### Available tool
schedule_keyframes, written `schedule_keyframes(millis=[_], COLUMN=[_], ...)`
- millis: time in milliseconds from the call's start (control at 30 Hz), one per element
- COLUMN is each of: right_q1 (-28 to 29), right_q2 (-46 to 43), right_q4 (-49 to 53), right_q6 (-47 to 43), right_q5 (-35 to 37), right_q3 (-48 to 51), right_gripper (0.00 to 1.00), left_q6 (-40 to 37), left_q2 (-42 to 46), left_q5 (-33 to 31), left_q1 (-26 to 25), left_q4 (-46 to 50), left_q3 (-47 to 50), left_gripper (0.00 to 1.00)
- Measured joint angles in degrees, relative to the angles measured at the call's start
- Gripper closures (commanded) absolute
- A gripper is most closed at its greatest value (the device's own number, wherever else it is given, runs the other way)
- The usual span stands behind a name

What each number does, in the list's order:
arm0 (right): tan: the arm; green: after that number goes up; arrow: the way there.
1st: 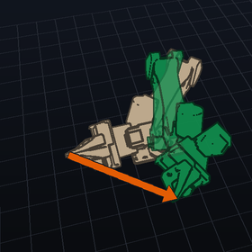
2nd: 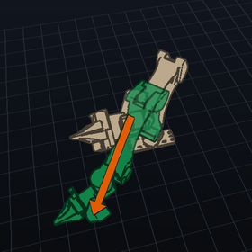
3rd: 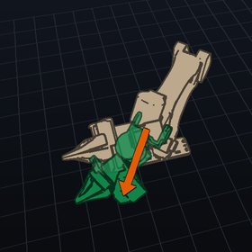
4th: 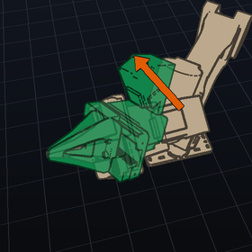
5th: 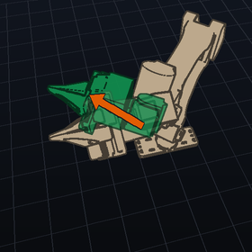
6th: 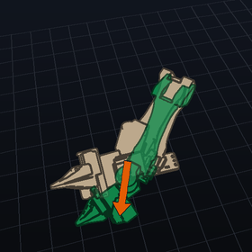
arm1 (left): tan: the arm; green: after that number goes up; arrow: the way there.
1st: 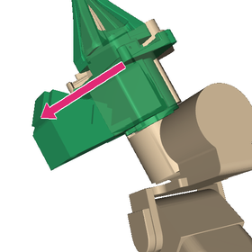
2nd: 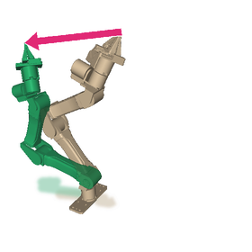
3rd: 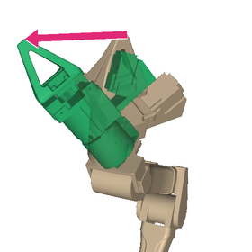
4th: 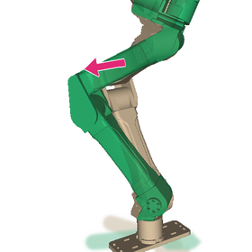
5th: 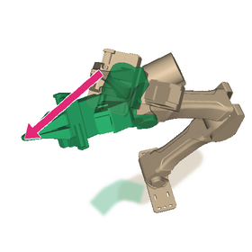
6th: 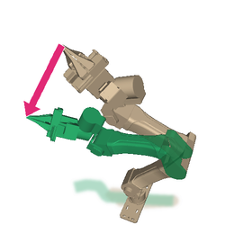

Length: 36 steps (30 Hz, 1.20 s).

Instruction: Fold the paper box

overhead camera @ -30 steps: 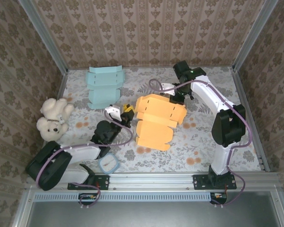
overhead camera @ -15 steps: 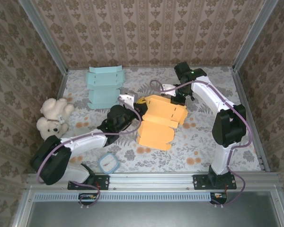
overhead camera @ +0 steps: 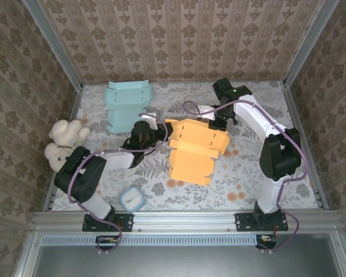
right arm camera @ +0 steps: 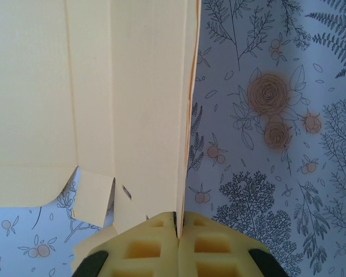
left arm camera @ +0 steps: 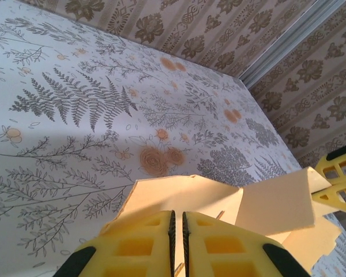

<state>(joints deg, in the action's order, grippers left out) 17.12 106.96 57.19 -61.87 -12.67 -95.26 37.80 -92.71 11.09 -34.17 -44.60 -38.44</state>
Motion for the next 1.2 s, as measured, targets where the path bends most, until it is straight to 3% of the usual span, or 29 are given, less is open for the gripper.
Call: schedule_keyframes(millis=[300,633,933,1200], right_q1=[-0.11,0.35,0.39,0.55], right_q2=[0.0,0.0,0.0,0.0], right_q4=[-1.81,-3.06,-3.48,-4.28], right_q6=[0.31,0.74,0.79,0.94], right_q5=[0.07,0.24,0.76,0.68], right_q3=[0.5,0.52,0.81,0.87], right_gripper=[1.0,1.0,1.0,1.0], left_q6=[1.05,-0.09,-0.09,-0.11], left_q2=[-1.84,-3.08,-5.49,-3.54], left_q5=[2.64,2.43,2.47,2.45], left_q1=[-0.72,-5.95,-5.01,-0.87], left_q4=[0.46,2.64,2.47,2.12], left_q3=[-3.91,-8.55,-9.57,-3.17], left_gripper=[0.86,0.84,0.84,0.84])
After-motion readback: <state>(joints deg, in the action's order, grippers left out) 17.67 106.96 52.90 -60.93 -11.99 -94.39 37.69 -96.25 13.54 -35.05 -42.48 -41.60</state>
